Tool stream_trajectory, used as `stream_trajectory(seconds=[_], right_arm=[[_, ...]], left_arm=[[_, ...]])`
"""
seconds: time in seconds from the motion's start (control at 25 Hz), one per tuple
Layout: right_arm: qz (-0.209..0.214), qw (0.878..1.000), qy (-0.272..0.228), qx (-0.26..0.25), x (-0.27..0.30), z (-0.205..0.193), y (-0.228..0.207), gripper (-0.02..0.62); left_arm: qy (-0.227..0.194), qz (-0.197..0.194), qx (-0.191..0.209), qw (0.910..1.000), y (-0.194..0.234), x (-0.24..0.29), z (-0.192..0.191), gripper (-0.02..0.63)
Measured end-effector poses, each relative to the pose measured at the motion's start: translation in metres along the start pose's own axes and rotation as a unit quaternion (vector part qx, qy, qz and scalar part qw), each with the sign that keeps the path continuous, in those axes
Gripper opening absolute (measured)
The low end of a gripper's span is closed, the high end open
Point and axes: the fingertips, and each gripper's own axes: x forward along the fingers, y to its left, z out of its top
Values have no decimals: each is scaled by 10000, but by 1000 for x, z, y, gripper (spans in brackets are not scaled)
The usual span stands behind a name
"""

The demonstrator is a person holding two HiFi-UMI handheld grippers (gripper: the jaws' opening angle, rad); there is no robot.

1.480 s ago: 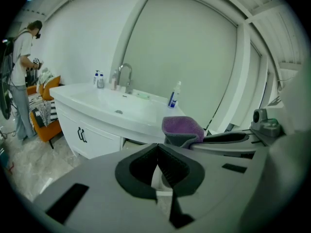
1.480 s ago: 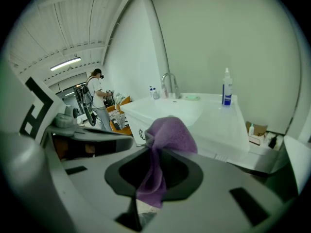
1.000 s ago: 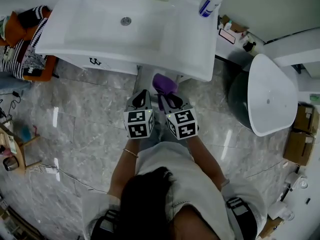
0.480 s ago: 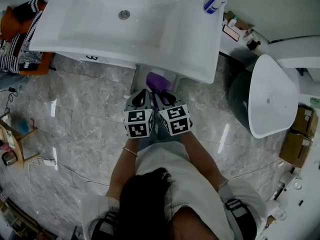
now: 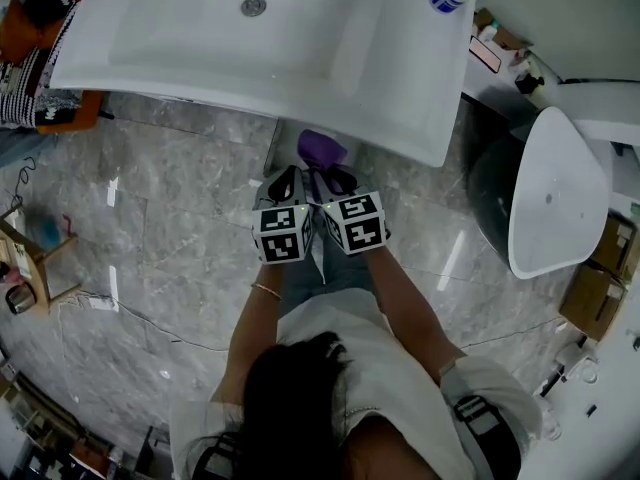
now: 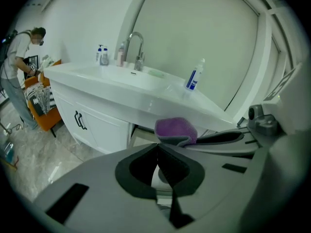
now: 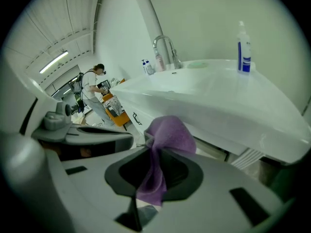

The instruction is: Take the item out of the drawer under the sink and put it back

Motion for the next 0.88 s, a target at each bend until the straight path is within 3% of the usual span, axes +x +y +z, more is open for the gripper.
stream_trajectory(seconds=[0.32,0.52,0.88], right_arm=[[-8,9998,142,-112,39,-21,-15,72],[-78,9996,258,59,59,-39,-30,72],[-172,9993,232,224,104,-59,-56,74]], left_arm=[[276,83,64,9996,13,35,-26,5],[402,32,313,9987,14,61,-40,5],[562,-72,366,9977,20,106,-62,5]])
